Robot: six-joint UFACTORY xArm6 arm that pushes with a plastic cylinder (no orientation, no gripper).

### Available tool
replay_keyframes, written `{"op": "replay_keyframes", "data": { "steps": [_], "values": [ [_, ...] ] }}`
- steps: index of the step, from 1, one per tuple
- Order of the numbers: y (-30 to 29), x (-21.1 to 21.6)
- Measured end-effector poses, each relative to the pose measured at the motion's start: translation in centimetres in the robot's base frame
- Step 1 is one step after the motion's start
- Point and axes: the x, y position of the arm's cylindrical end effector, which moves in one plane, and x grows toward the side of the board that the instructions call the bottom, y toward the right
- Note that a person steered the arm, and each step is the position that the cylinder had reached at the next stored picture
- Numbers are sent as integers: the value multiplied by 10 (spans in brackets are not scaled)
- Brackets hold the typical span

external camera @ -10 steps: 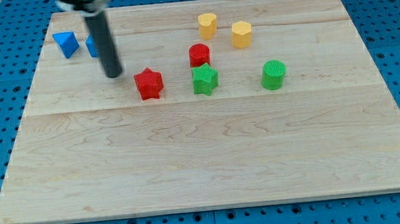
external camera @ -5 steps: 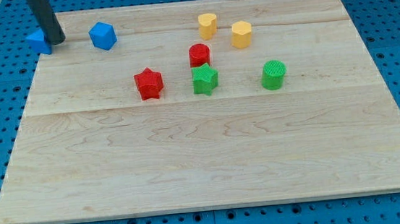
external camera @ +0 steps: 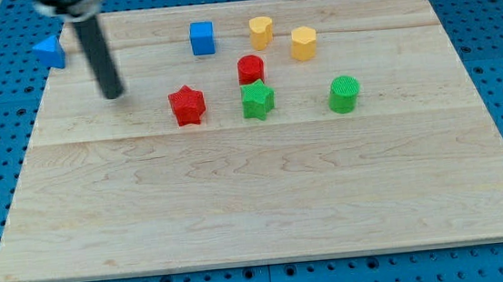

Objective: Place the blue blocks left to the yellow heart

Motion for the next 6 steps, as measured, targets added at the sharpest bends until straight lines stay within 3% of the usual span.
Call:
{"op": "replay_keyframes", "data": {
  "steps": [1, 4, 5, 6],
  "values": [
    [-68, -25],
    [-49, -70],
    [-72, -90],
    [-45, -94]
  ]
}}
